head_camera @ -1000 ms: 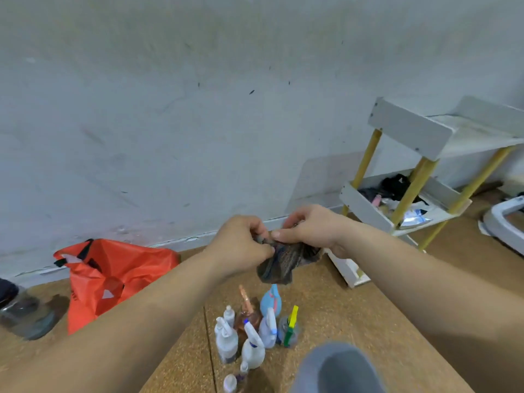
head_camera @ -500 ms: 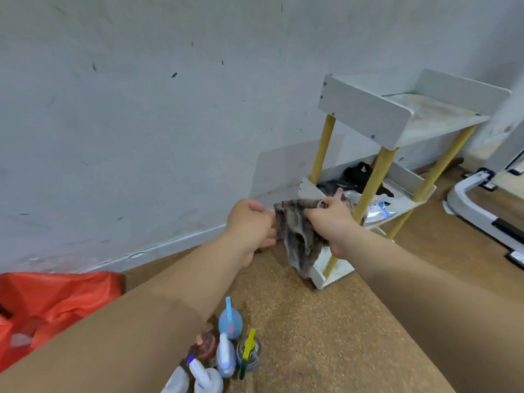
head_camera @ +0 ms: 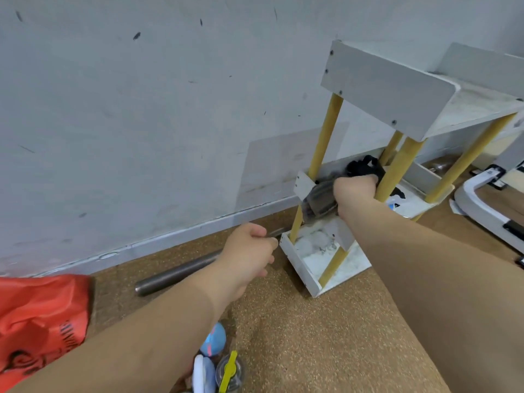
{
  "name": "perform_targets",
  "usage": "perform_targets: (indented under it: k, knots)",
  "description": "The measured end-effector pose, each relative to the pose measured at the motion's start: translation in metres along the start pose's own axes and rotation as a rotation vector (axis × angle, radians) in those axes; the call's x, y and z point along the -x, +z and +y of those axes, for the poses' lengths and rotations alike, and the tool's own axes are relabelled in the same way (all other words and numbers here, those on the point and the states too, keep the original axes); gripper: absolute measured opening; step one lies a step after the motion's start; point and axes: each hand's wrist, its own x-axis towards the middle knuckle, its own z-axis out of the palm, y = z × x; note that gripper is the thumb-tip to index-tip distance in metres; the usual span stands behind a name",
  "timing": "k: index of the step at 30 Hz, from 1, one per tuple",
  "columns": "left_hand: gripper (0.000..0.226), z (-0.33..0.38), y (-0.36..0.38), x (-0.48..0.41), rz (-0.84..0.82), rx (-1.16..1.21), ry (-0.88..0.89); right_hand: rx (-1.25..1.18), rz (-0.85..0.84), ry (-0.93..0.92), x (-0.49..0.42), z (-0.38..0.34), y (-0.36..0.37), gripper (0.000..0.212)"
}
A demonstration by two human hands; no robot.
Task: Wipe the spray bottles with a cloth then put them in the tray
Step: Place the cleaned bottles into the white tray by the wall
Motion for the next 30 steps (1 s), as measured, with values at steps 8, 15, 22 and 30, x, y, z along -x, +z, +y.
perform_targets:
  k: [8, 15, 22, 30]
  knots:
    - [0.013, -0.027, -0.029, 0.018, 0.051, -0.025, -0.018, 0.714, -0.227, -0.502, 0.076, 0.014, 0.041, 0.042]
    - [0.016, -0.097, -0.092, 0.067, 0.127, -0.031, -0.049, 0.781, -0.798, -0.489, 0.221, 0.069, 0.1, 0.021]
    - [0.013, -0.192, -0.151, 0.118, 0.243, -0.001, -0.211, 0.741, -0.936, -0.136, 0.277, 0.165, 0.137, 0.031]
    - [0.022, -0.306, -0.172, 0.125, 0.452, 0.115, -0.426, 0.961, -0.601, -0.393, 0.31, 0.263, 0.145, 0.055]
